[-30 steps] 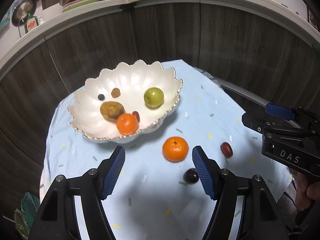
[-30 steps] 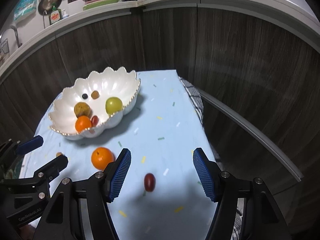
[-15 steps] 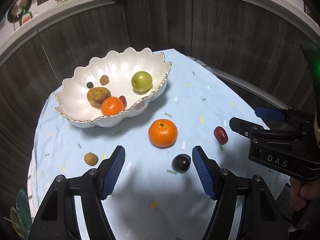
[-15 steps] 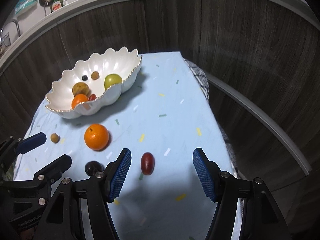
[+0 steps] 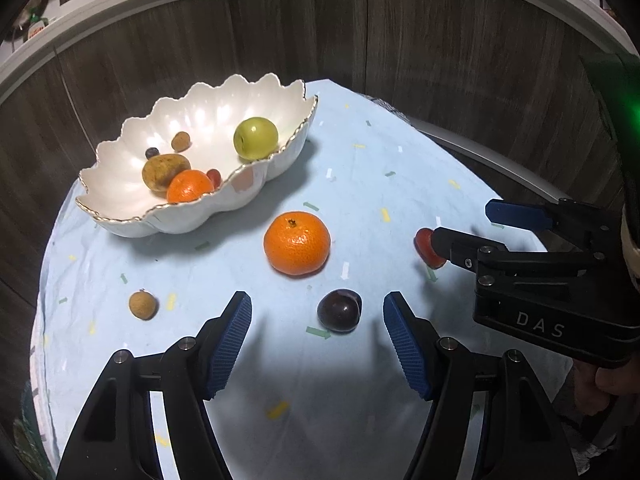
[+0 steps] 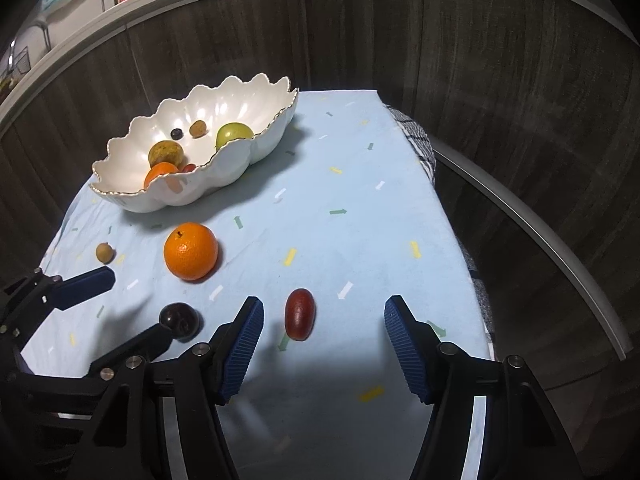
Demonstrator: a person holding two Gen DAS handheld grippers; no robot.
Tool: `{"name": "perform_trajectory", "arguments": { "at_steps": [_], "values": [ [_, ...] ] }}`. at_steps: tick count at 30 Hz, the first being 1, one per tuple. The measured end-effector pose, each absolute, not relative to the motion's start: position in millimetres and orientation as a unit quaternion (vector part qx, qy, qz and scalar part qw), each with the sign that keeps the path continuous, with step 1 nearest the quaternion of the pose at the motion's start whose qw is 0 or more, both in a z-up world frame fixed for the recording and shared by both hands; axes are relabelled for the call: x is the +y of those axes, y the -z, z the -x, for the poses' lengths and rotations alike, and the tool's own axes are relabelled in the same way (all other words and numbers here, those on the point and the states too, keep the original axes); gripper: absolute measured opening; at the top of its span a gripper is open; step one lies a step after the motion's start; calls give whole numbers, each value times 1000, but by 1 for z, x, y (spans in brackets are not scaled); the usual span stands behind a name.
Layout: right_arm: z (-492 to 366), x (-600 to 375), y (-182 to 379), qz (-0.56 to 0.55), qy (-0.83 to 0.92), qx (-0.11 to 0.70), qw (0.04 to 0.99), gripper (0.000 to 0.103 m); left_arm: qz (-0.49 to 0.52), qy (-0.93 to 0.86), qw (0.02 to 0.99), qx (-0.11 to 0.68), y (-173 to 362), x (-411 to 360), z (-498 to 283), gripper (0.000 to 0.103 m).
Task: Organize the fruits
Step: 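Close the left gripper on the dark plum while the right gripper grasps the red date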
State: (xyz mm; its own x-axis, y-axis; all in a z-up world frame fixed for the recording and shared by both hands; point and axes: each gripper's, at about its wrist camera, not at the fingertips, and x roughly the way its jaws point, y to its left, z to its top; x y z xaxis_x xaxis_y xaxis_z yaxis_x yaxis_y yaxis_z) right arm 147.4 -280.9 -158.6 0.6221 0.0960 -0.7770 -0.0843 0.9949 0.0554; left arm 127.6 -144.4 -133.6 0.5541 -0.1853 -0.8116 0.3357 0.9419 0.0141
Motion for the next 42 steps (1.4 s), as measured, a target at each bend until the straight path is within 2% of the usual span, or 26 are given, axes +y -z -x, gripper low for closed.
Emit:
{"name": "perform_trajectory", "arguments": {
  "at_steps": [3, 12, 17, 25, 28, 30, 33, 42],
  "values": [
    [-150, -279, 162, -7, -54, 435, 899, 59, -83, 151, 875, 452, 139, -145, -130, 63],
    [-156, -274, 171, -7, -57, 445, 894, 53, -85, 153, 876, 449, 148, -151, -129, 63],
    [-159, -273, 175, -7, -52, 444, 895, 49, -83, 156, 874, 453, 154, -153, -132, 58],
    [-161, -273, 184, -3, -50, 449, 892, 38, -74, 158, 869, 462, 161, -154, -135, 37],
    [-160, -271, 184, 5, -51, 444, 894, 35, -70, 160, 869, 463, 163, -153, -135, 34],
    [-159, -269, 184, 9, -54, 442, 895, 27, -72, 164, 870, 460, 163, -155, -134, 28],
    [-158, -263, 184, 20, -61, 441, 895, 19, -75, 164, 870, 458, 164, -156, -133, 27],
    [-157, -264, 180, 16, -63, 441, 895, 18, -71, 161, 874, 452, 155, -153, -133, 27]
  ]
}}
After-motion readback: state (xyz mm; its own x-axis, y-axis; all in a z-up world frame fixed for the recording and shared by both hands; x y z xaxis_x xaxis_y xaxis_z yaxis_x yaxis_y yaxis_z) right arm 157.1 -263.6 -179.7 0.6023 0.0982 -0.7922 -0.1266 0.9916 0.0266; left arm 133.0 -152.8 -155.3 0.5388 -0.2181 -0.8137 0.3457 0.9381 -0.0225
